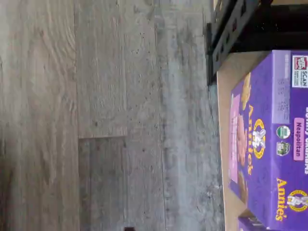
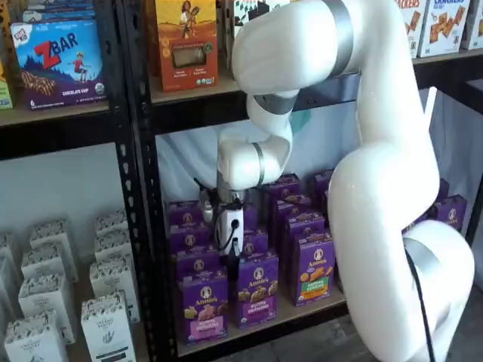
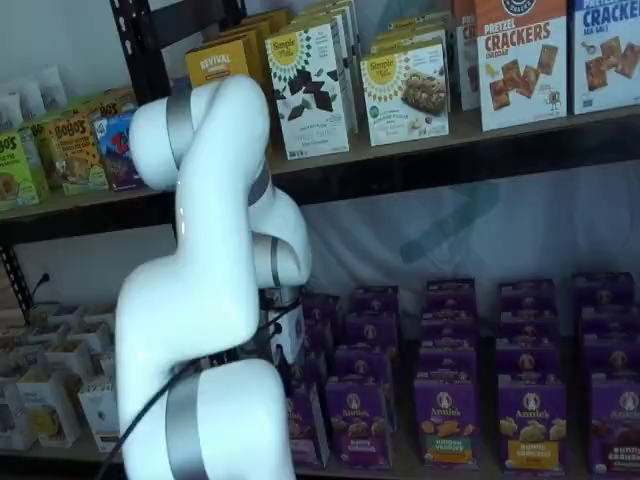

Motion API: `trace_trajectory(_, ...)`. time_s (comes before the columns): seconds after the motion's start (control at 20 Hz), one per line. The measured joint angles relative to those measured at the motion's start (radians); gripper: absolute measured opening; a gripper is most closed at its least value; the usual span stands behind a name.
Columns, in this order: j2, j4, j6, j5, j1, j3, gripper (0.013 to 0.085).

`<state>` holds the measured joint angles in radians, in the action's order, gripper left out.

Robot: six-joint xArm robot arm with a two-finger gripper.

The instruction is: Pick up the purple box with a pink patch in the middle, on the bottom shelf, the first box from the left

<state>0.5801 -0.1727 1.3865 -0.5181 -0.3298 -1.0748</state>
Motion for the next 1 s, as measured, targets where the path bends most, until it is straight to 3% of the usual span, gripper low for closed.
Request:
trace_trajectory(0.15, 0.006, 0.030, -0.021, 0.049, 0.003, 0.016, 0.0850)
trace_trajectory(0.5, 0.025, 0.030, -0.012, 0.092, 0.010, 0.025, 0.0850)
trace_trajectory(0.75, 0.048, -0.009, 0.020, 0.140, 0.006, 0.016, 0.0850)
trace_trajectory(1.0, 0.083, -0.012, 0.020, 0.163, 0.003, -0.019, 0.0850)
